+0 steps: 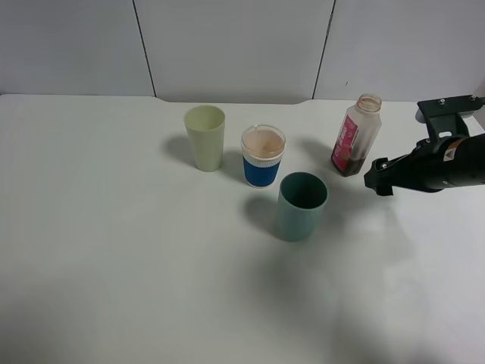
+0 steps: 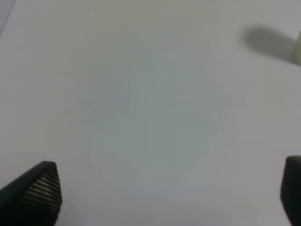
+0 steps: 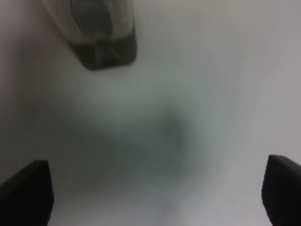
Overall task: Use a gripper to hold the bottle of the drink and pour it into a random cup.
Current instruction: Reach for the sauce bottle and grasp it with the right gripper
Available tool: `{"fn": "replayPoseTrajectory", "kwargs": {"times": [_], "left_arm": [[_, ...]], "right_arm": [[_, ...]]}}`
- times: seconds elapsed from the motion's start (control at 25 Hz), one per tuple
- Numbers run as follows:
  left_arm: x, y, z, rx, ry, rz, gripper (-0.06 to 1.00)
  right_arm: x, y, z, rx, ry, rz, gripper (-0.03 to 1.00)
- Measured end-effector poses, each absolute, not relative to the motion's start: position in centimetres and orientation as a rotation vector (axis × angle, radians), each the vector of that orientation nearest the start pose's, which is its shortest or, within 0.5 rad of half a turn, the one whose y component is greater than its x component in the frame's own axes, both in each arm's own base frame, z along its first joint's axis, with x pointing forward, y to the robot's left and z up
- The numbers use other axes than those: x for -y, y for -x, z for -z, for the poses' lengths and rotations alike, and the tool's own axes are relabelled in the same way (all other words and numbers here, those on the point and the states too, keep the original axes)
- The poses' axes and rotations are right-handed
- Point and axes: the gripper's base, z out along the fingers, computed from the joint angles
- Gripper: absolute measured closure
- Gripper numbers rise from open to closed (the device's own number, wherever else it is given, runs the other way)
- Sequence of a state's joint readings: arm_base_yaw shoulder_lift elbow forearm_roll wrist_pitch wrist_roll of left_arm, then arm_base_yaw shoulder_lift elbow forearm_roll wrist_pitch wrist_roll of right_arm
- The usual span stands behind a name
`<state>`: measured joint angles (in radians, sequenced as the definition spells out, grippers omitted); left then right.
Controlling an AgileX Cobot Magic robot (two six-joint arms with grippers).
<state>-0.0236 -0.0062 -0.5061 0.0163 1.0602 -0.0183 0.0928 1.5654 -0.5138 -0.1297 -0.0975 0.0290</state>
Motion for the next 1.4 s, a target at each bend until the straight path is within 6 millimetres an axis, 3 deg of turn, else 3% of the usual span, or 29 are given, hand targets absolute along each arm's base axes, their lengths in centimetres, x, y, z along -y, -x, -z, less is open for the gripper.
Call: {"fn": "replayPoseTrajectory", "kwargs": {"times": [0.52,0.88,1.4], "left_arm": [[-0.1,0.7,-27.9,-2.031,-0.005,0.007,0.02],[-0.1,0.7,-27.9,-2.031,-0.005,0.007,0.02],[-0.1,0.7,-27.9,-2.031,-0.005,0.007,0.02]], "right_arm": [[-3.2,-28.1,-11.9,-2.199,0.383,-0.009,0.09],[-3.5,-29.4,-11.3,-2.016,0.365,-0.017,0.01],[-3.6,-29.8,-10.2,-1.93,0.393,0.015,0.01]]}}
